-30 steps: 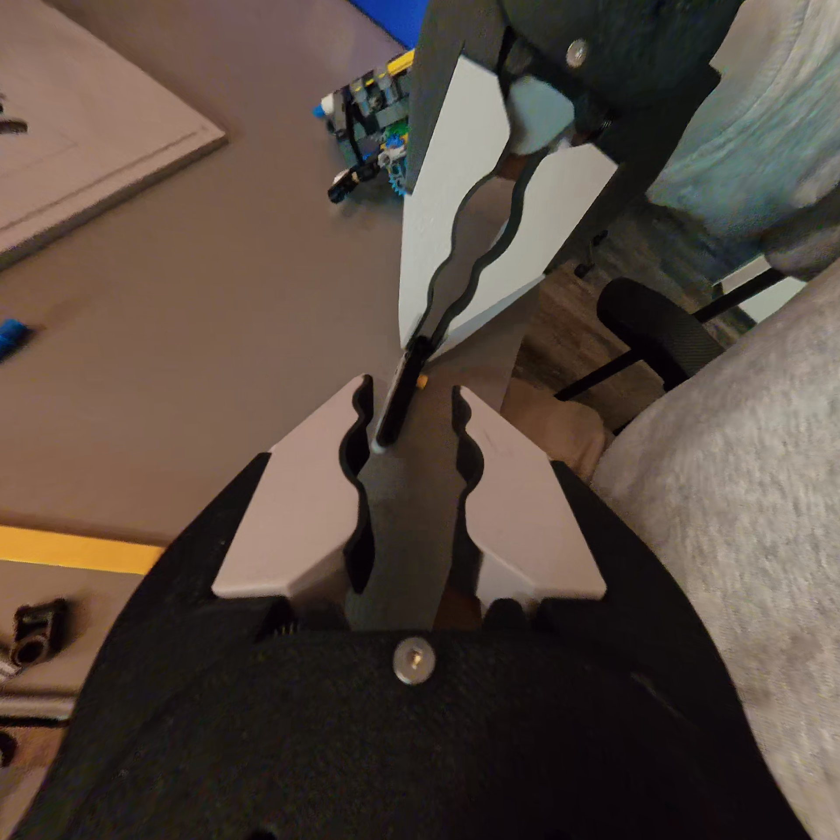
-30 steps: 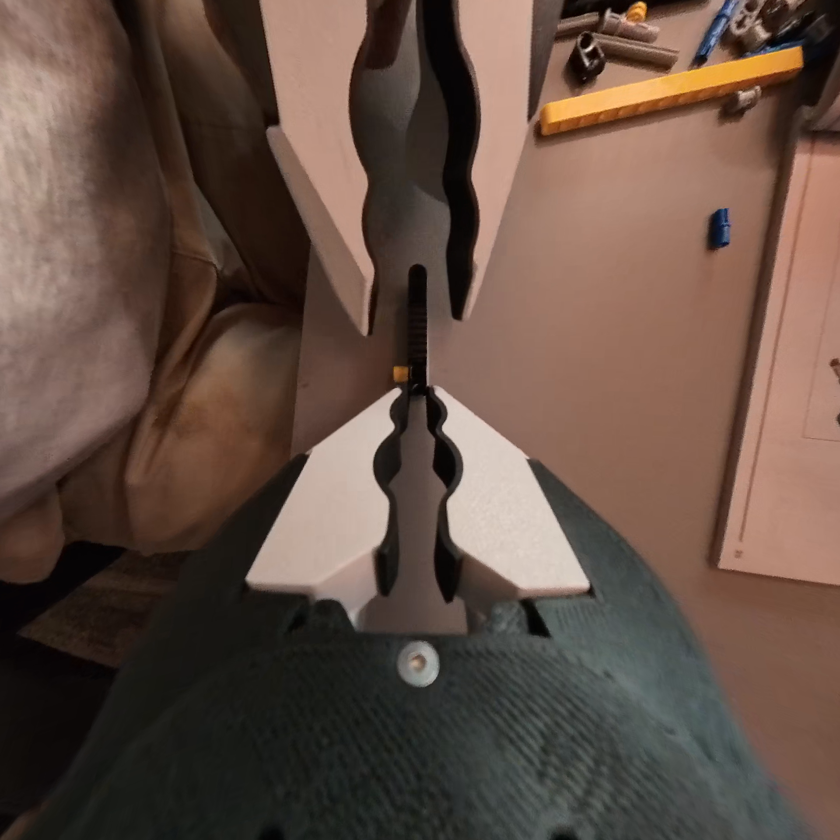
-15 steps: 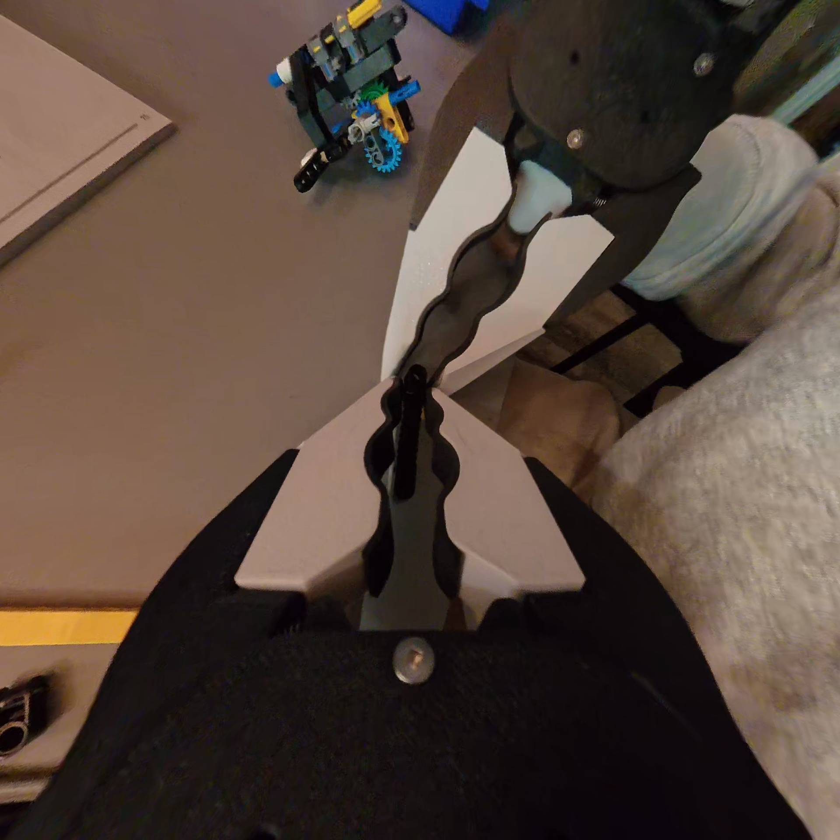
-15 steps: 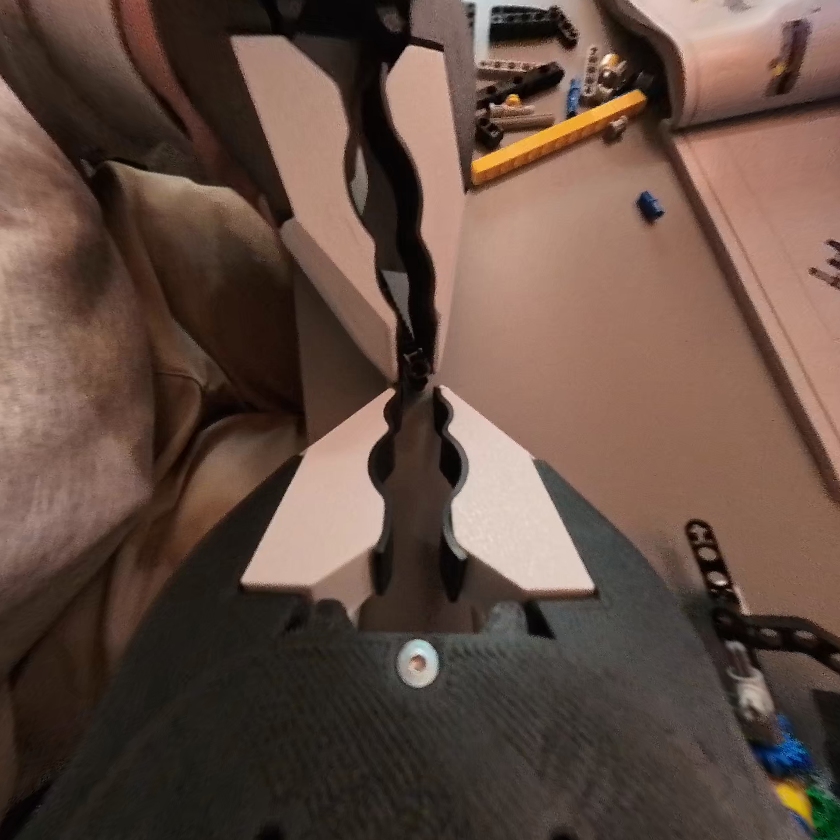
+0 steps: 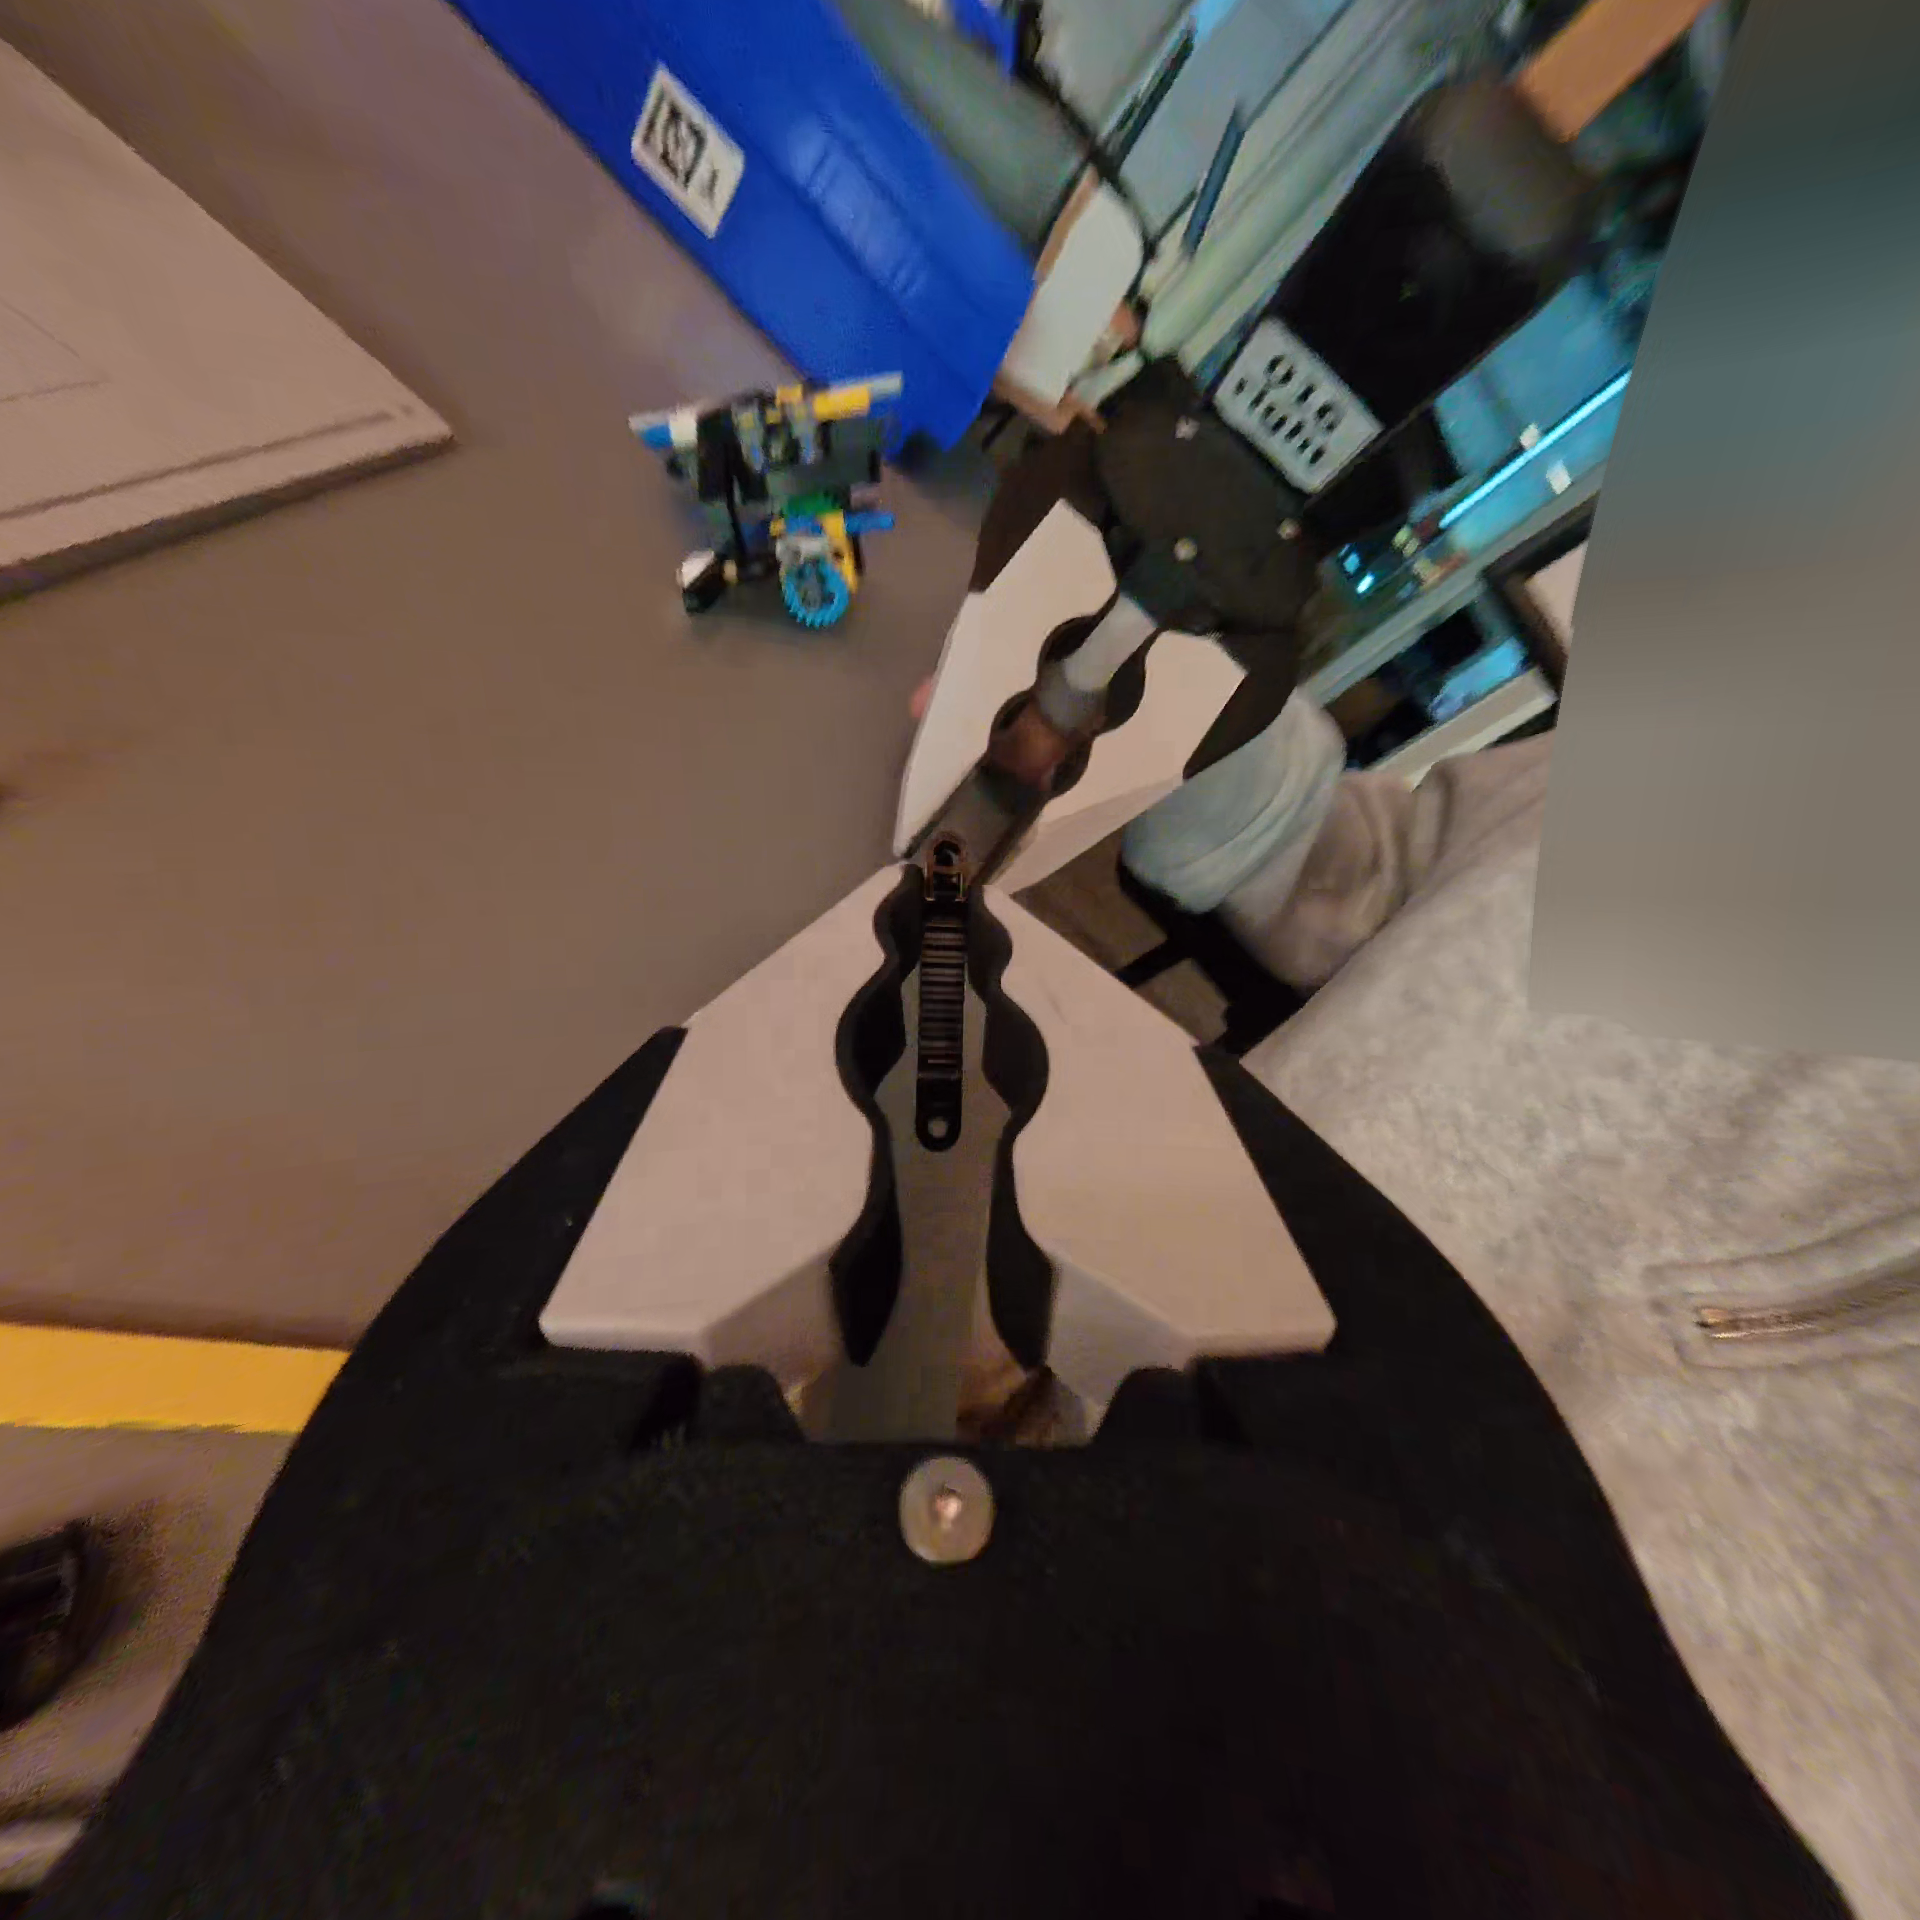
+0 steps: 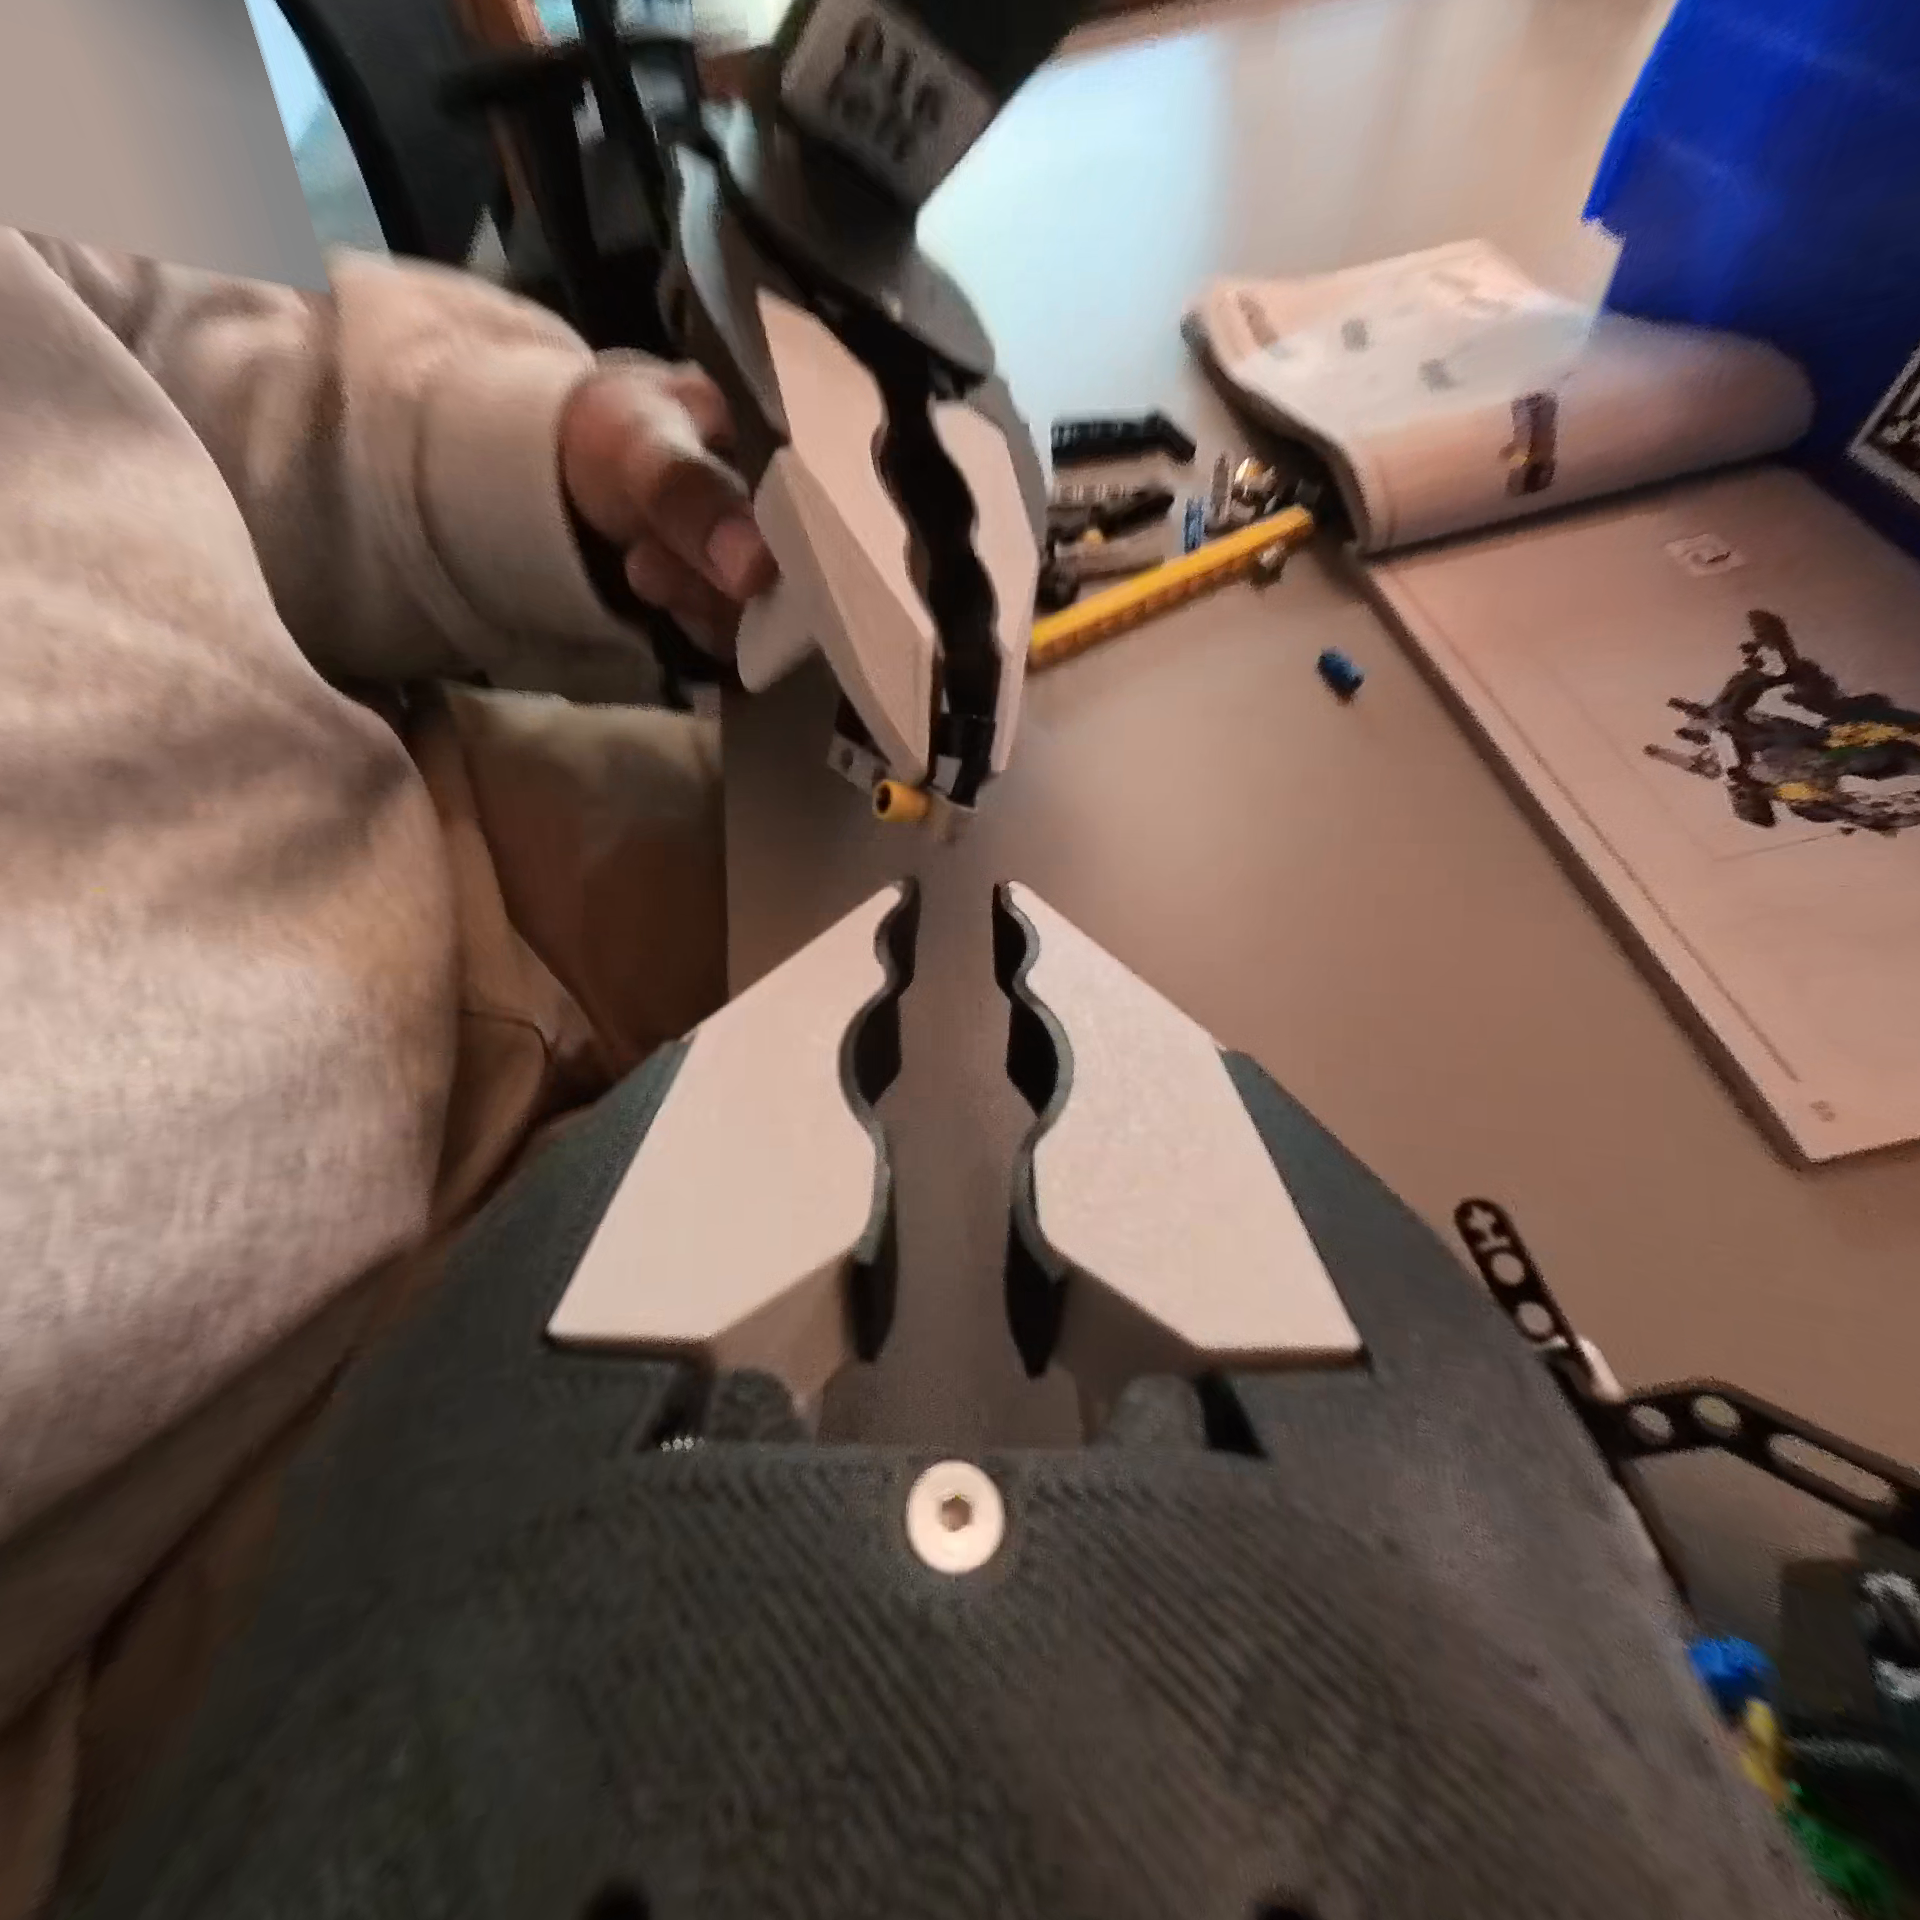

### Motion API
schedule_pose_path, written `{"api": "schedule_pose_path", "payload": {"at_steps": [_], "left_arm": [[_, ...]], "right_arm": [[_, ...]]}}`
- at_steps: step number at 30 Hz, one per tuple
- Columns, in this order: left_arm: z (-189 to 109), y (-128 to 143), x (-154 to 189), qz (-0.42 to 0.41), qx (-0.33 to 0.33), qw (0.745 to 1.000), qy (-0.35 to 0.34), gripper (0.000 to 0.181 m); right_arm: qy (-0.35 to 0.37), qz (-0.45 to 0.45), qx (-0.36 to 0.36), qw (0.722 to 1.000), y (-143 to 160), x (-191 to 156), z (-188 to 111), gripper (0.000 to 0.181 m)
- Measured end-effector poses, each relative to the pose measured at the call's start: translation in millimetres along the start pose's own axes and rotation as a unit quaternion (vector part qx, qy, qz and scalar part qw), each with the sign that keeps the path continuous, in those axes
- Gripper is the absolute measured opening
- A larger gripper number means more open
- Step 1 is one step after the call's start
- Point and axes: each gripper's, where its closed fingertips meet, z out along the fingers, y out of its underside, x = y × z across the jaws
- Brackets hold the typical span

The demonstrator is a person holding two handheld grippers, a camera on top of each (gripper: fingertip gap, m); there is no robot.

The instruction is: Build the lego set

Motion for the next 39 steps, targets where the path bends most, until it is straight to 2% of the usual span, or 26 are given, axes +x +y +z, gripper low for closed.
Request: {"api": "schedule_pose_path", "payload": {"at_steps": [1, 5, 16, 32, 39], "left_arm": [[-2.7, -4.2, 2.1, 0.001, 0.015, 1.0, 0.01, 0.005], [-6.7, -13.8, 13.1, 0.019, 0.055, 0.998, 0.039, 0.005], [-11.1, -26.2, 21.6, -0.008, 0.107, 0.991, 0.084, 0.005], [-16.3, -32.0, 21.6, -0.069, 0.12, 0.981, 0.133, 0.005], [-13.5, -28.4, 21.2, -0.104, 0.093, 0.979, 0.151, 0.005]], "right_arm": [[-0.007, 0.018, 0.025, 0.999, -8.0, -0.3, -1.0, 0.014], [-0.046, 0.094, 0.102, 0.989, -32.3, -4.0, -1.2, 0.016], [-0.052, 0.111, 0.149, 0.981, -44.5, -4.3, -4.4, 0.007], [-0.05, 0.134, 0.143, 0.979, -47.2, -3.3, -5.4, 0.005], [-0.05, 0.114, 0.125, 0.984, -43.9, -6.6, -5.6, 0.005]]}}
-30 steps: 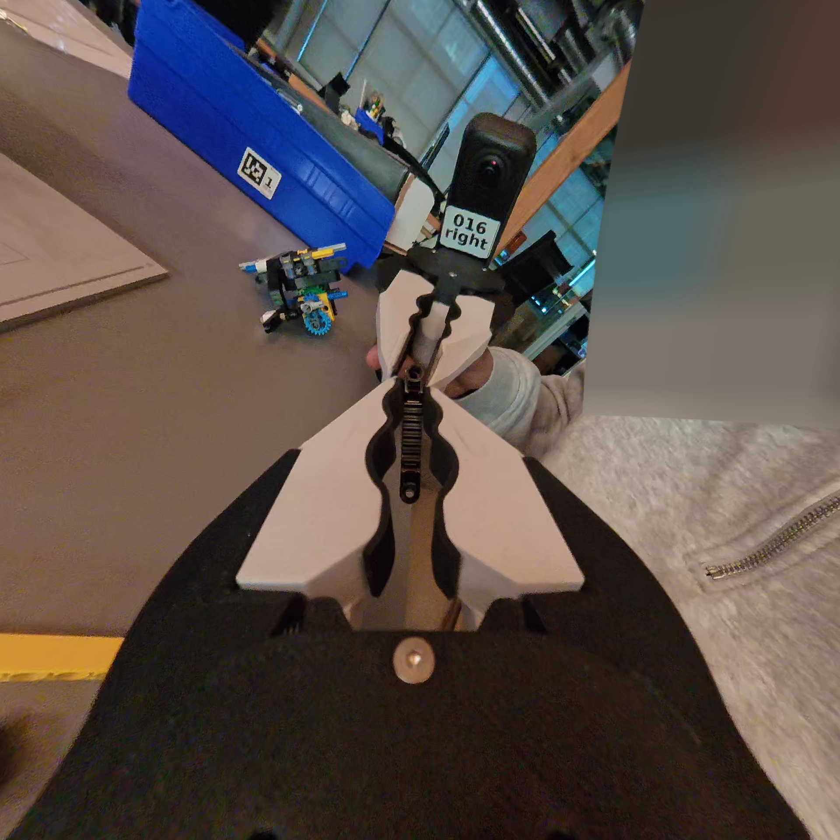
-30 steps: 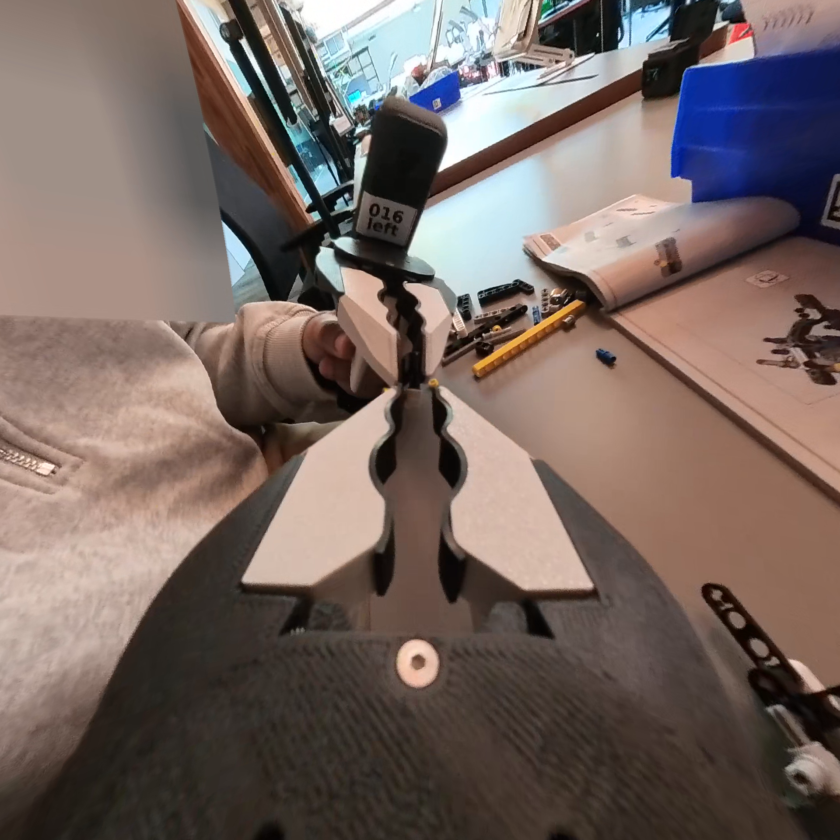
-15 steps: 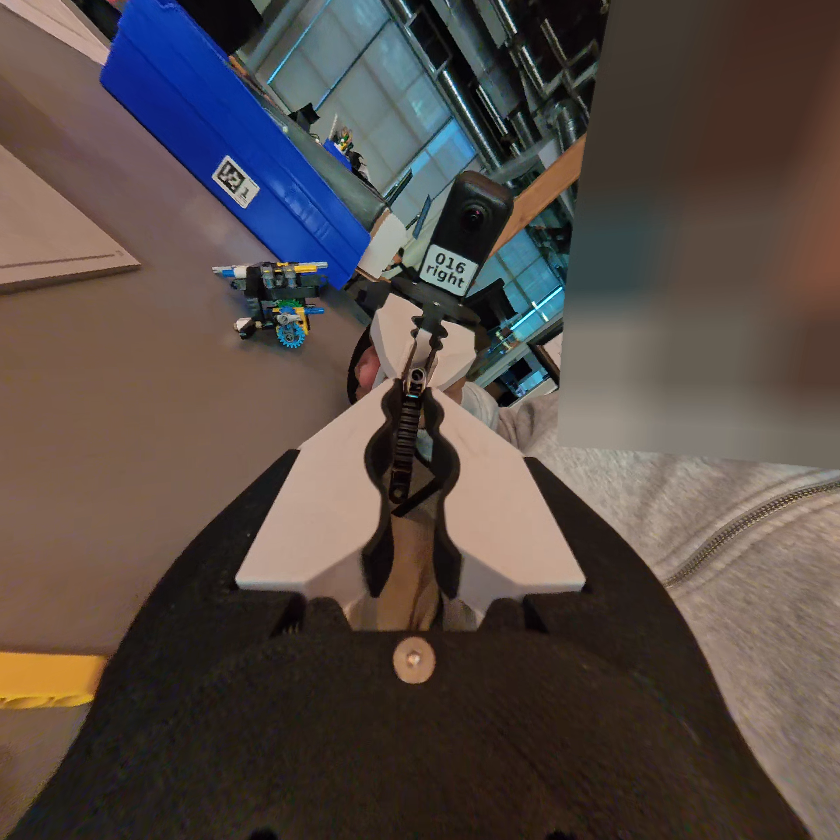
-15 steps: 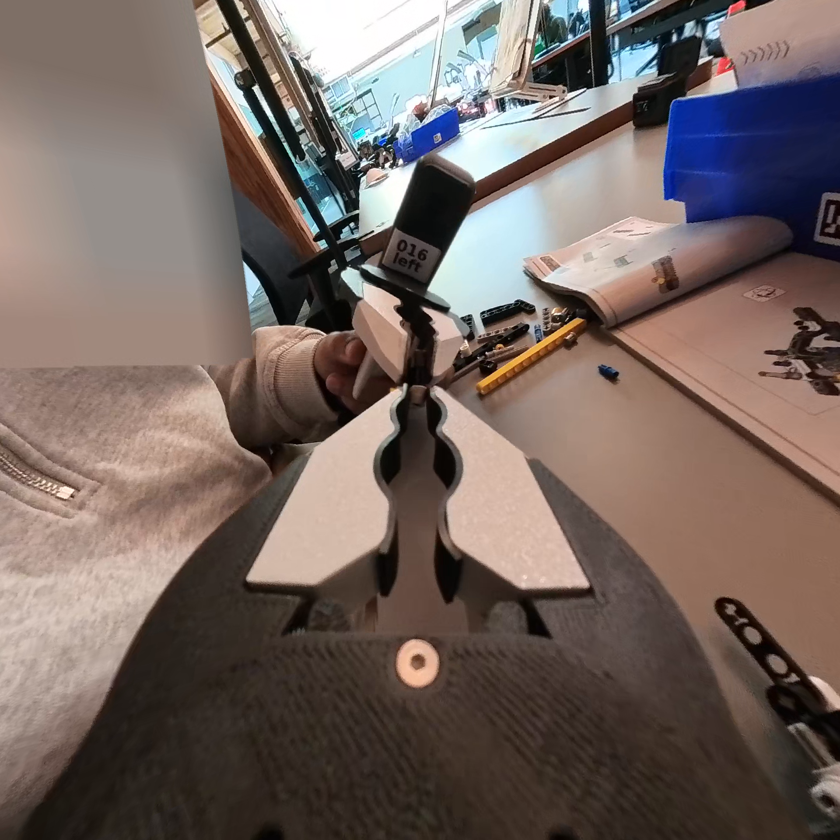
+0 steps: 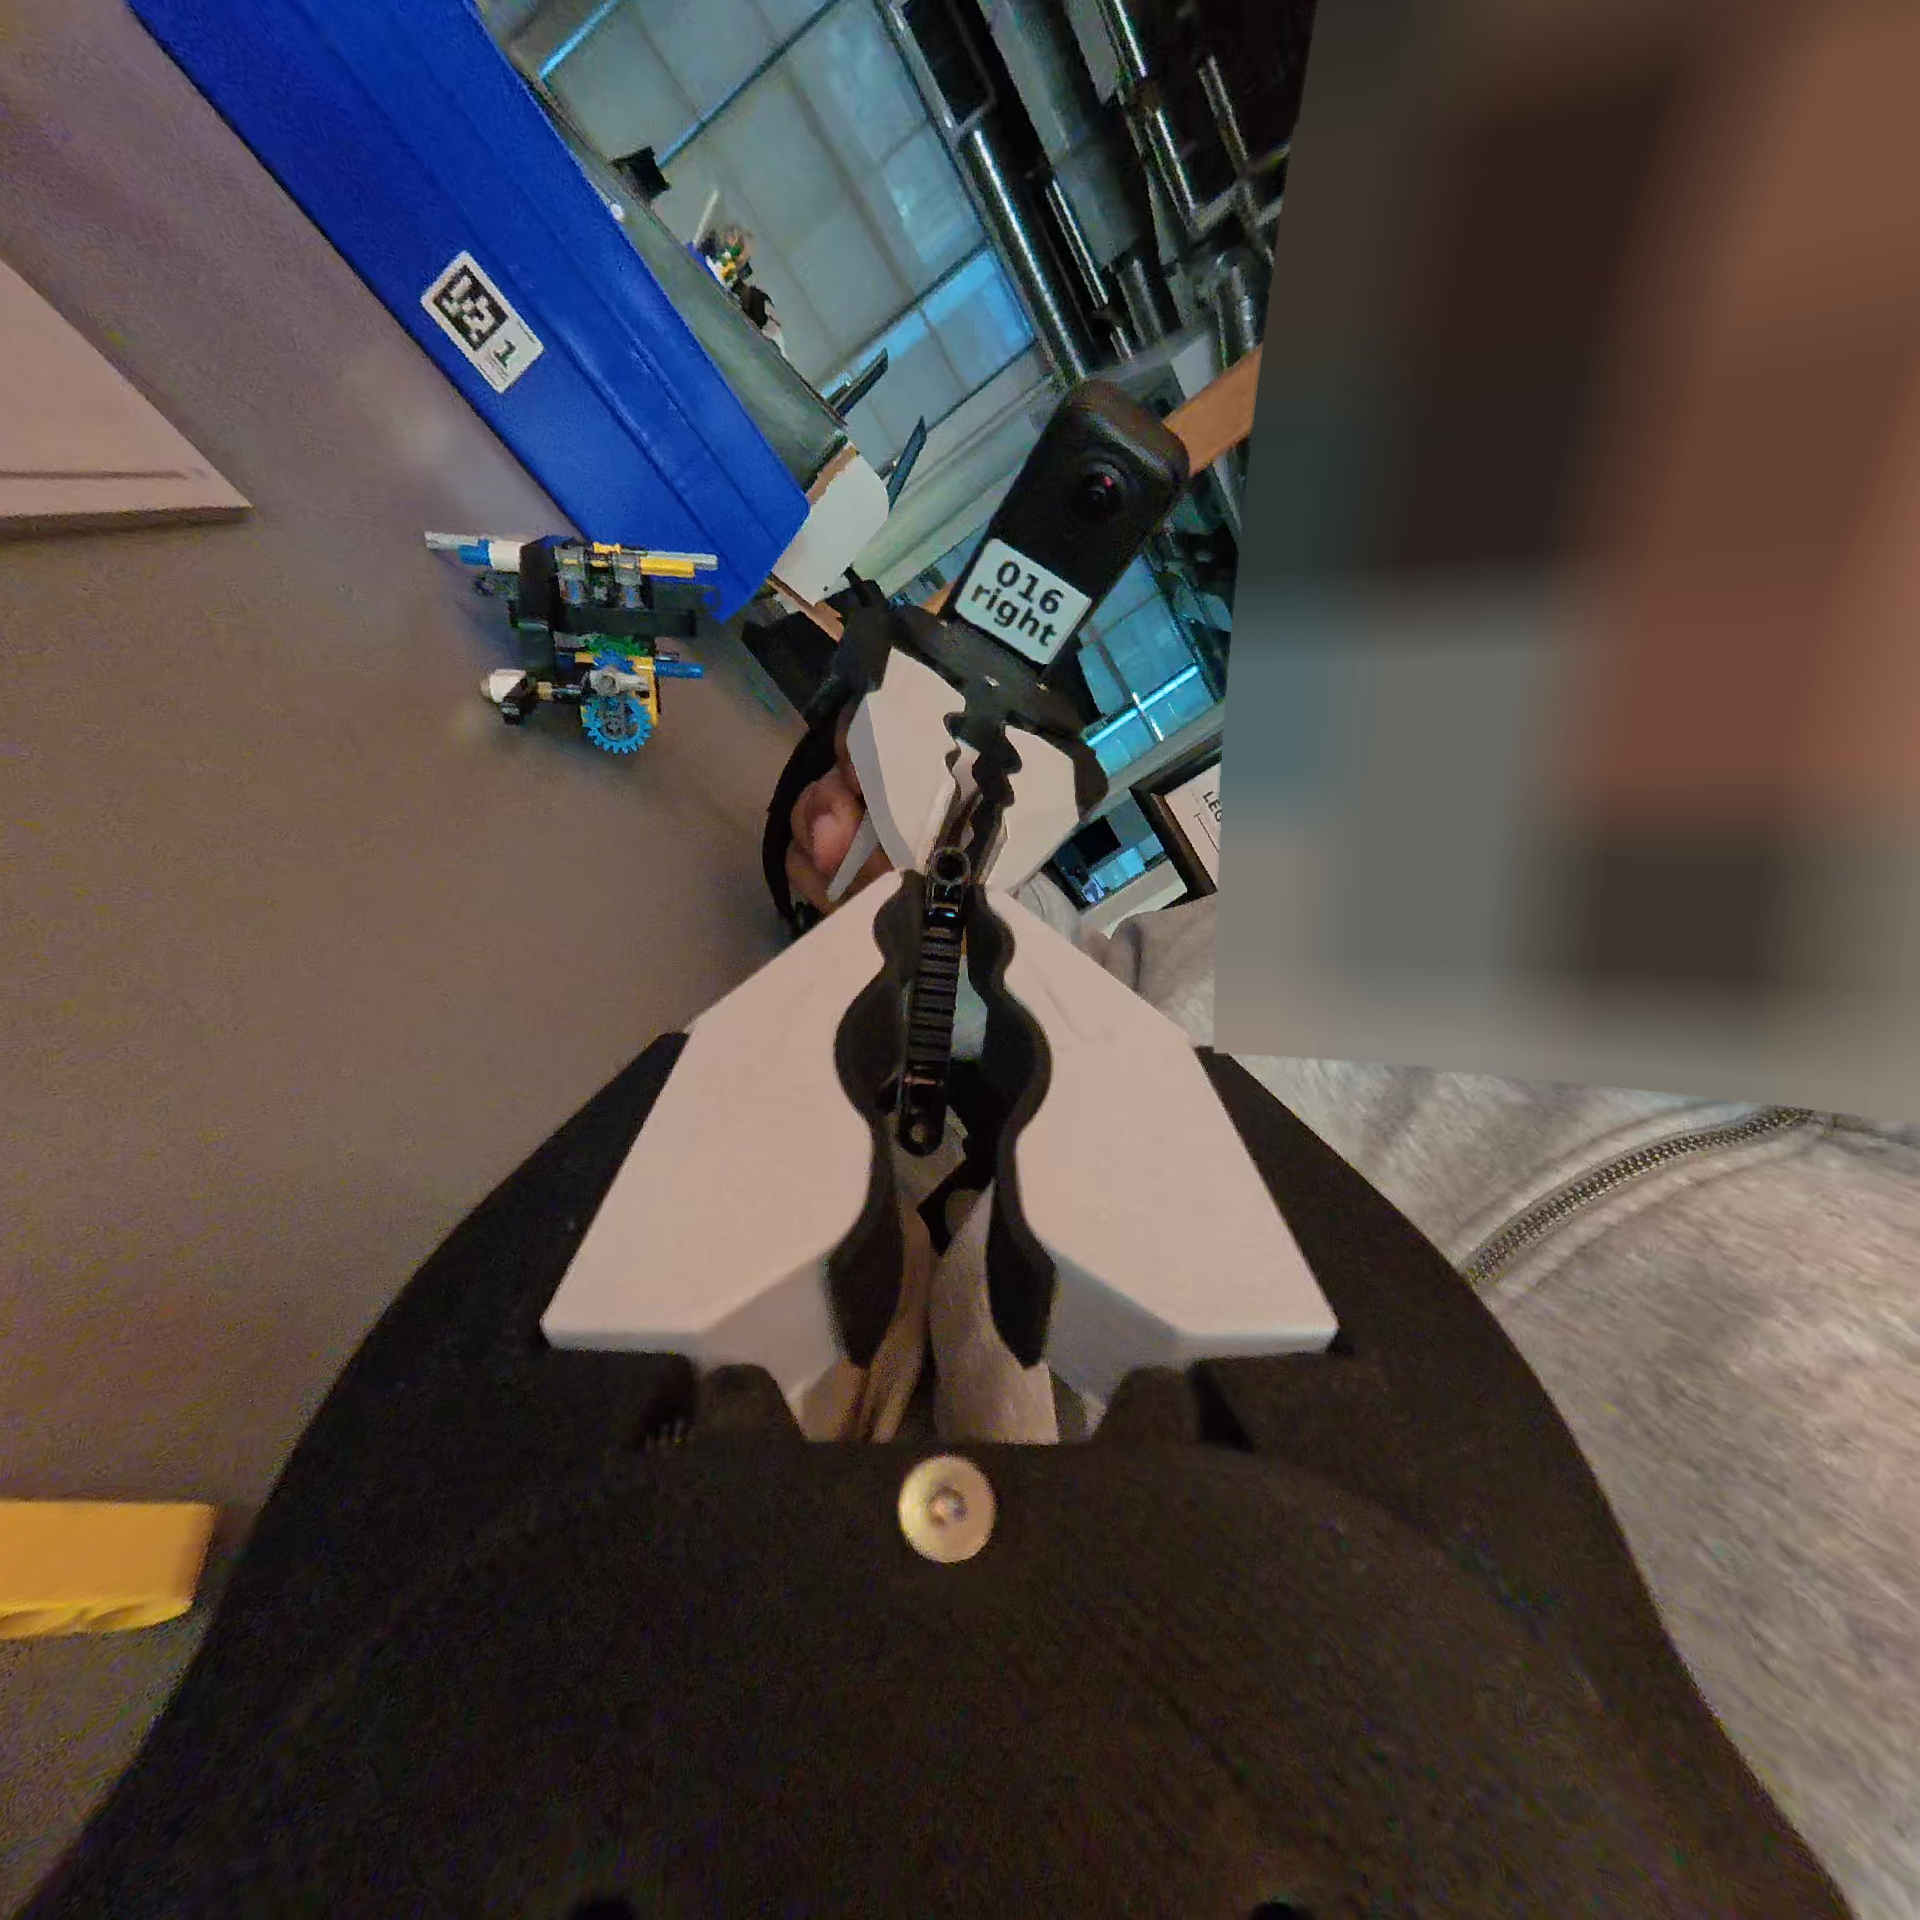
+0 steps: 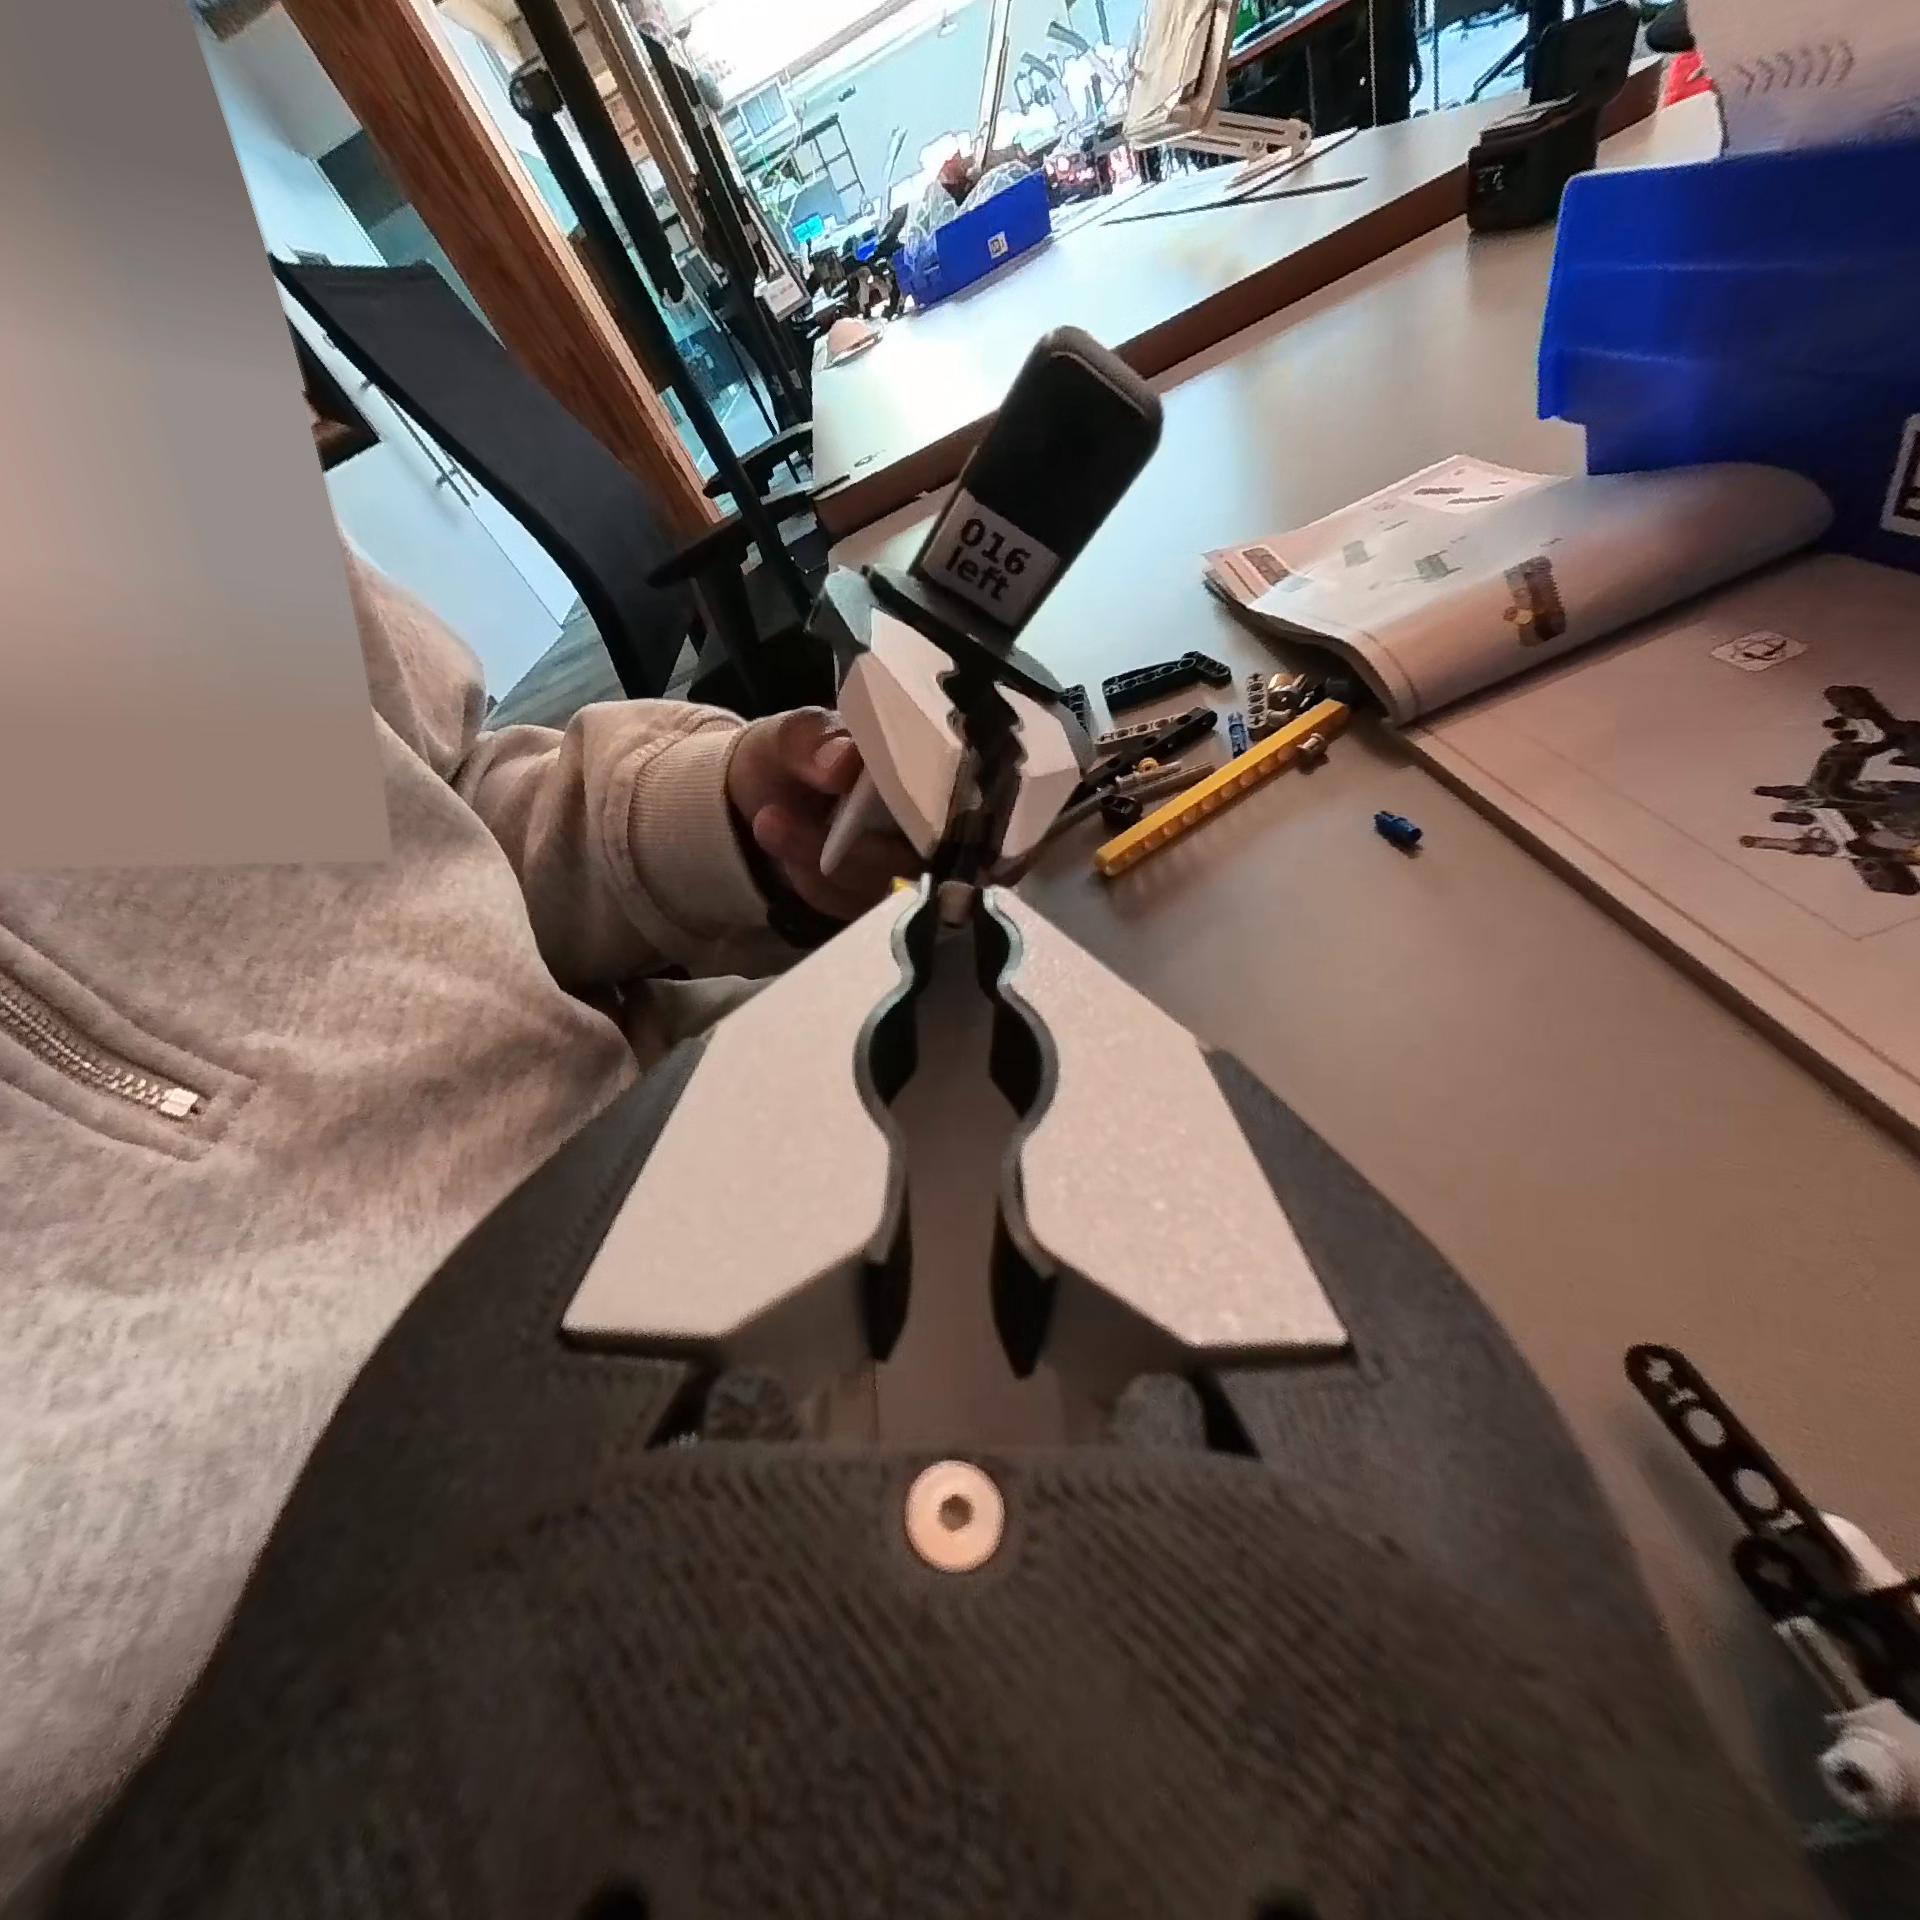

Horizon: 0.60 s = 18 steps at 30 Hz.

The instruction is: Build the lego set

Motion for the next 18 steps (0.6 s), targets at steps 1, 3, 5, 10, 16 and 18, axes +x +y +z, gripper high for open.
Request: {"api": "schedule_pose_path", "payload": {"at_steps": [1, 3, 5, 10, 16, 18], "left_arm": [[0.7, 1.0, 0.1, -0.002, -0.004, 1.0, 0.001, 0.005], [1.4, 2.8, 0.0, -0.004, -0.012, 1.0, 0.001, 0.005], [1.9, 5.1, -0.2, -0.011, -0.021, 1.0, 0.003, 0.005], [4.9, 15.9, -0.9, -0.036, -0.063, 0.997, 0.007, 0.006], [6.5, 19.0, -1.6, -0.065, -0.082, 0.994, 0.016, 0.005], [6.8, 17.6, -2.4, -0.069, -0.078, 0.995, 0.015, 0.006]], "right_arm": [[-0.001, -0.002, -0.003, 1.0, 0.9, -0.3, -0.5, 0.005], [-0.007, 0.002, -0.006, 1.0, 2.4, -1.4, -0.8, 0.005], [-0.013, 0.005, -0.014, 1.0, 5.2, -2.4, -1.0, 0.005], [-0.031, -0.002, -0.045, 0.998, 14.4, -7.0, -2.9, 0.005], [-0.048, -0.003, -0.043, 0.998, 16.6, -7.9, -2.5, 0.004], [-0.039, -0.002, -0.036, 0.999, 14.9, -5.0, -2.8, 0.005]]}}
